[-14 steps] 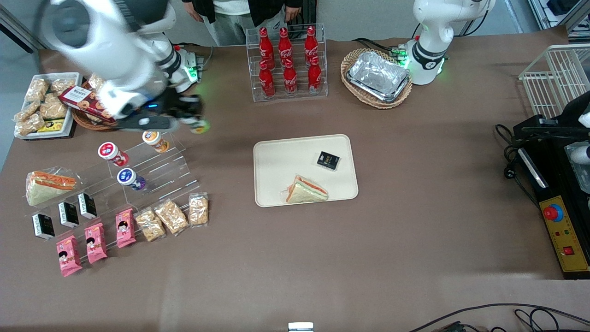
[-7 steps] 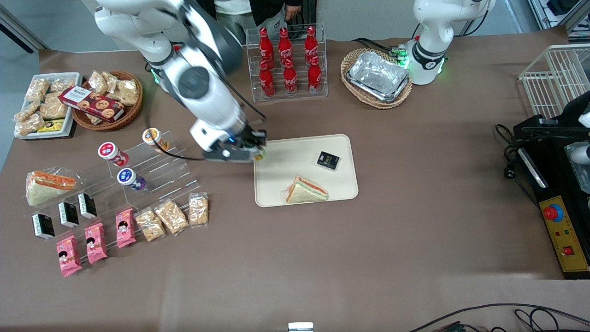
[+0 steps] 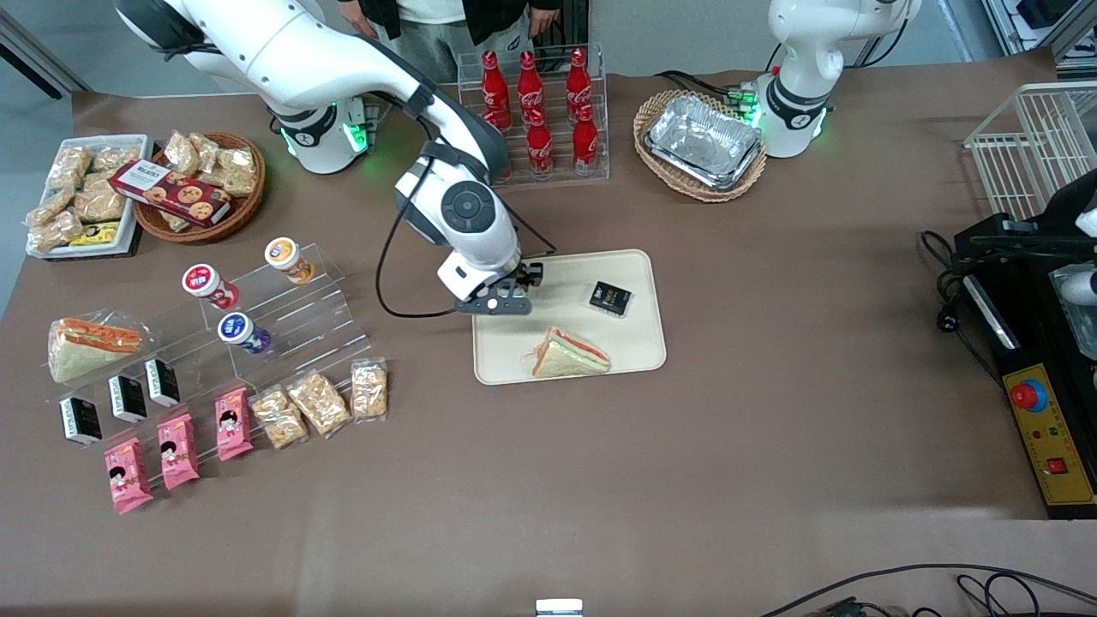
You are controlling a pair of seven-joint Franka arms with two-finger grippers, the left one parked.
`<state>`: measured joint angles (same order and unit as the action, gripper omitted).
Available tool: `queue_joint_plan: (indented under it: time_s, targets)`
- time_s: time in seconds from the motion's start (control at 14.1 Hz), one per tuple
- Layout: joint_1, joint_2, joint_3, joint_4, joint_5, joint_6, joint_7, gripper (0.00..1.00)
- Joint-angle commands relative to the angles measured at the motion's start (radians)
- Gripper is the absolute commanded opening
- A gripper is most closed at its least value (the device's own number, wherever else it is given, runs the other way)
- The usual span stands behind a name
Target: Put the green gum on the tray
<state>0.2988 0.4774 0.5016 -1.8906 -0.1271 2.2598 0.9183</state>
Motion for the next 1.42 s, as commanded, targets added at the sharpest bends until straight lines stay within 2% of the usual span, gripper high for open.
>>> queue_joint_plan:
  time_s: [0.0, 0.21, 0.28, 0.35, 0.42, 0.5, 0.71, 1.06, 1.13, 1.2, 1.35]
  targets:
    - [0.011, 0.059, 0.002, 0.016, -0.034, 0.043, 0.03, 0.0]
    - [0.02, 0.084, 0.002, 0.018, -0.036, 0.05, 0.031, 0.0]
    - [0.017, 0.089, 0.0, 0.019, -0.036, 0.05, 0.031, 0.22]
    - [0.014, 0.09, -0.001, 0.019, -0.037, 0.05, 0.031, 0.66]
    - [0.01, 0.09, -0.001, 0.019, -0.037, 0.05, 0.031, 0.85]
    - [0.008, 0.087, -0.001, 0.019, -0.037, 0.049, 0.031, 1.0]
    - [-0.012, 0.017, -0.003, 0.022, -0.037, 0.023, 0.021, 1.0]
    - [-0.134, -0.277, 0.002, 0.045, -0.025, -0.253, -0.038, 1.0]
    - [-0.165, -0.322, -0.001, 0.047, -0.023, -0.299, -0.097, 1.0]
    - [-0.191, -0.373, -0.023, 0.05, -0.025, -0.318, -0.174, 1.0]
    - [-0.199, -0.452, -0.151, 0.05, -0.019, -0.362, -0.345, 1.0]
